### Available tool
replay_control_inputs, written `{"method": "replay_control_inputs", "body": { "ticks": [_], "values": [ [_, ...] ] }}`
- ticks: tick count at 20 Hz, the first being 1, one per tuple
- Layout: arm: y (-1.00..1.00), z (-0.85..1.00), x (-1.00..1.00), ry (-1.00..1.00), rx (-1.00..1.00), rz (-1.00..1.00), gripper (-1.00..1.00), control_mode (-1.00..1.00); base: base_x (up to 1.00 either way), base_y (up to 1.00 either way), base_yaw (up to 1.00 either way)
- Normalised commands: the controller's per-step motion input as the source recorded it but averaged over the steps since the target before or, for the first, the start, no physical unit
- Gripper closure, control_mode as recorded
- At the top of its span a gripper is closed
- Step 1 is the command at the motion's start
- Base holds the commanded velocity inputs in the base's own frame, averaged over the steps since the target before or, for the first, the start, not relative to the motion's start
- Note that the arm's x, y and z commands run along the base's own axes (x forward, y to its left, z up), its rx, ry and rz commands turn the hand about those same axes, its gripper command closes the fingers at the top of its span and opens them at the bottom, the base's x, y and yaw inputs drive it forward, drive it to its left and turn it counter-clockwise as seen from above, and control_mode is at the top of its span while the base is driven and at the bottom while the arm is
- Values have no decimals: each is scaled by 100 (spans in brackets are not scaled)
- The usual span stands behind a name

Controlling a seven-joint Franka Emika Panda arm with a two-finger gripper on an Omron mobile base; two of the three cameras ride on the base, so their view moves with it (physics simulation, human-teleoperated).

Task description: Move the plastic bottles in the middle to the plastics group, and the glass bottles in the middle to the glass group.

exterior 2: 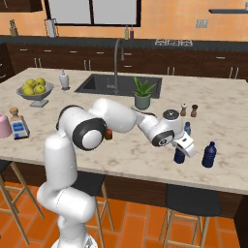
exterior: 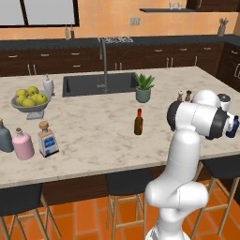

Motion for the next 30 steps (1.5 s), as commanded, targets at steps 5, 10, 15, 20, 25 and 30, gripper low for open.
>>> {"method": "replay_control_inputs", "body": {
  "ticks": [5, 10, 15, 20, 25, 30],
  "values": [
    [0, 0, -2, 0, 0, 0, -100, -100, 0, 0, 0],
    [0, 26, -12, -2, 0, 0, -100, -100, 0, 0, 0],
    [8, 97, -14, -4, 0, 0, -100, -100, 0, 0, 0],
    [32, 82, -29, -2, -1, 12, -100, -100, 0, 0, 0],
    [91, 40, -58, 12, -13, 39, -100, -100, 0, 0, 0],
    [100, 14, -62, 24, -20, 48, -100, -100, 0, 0, 0]
  ]
}}
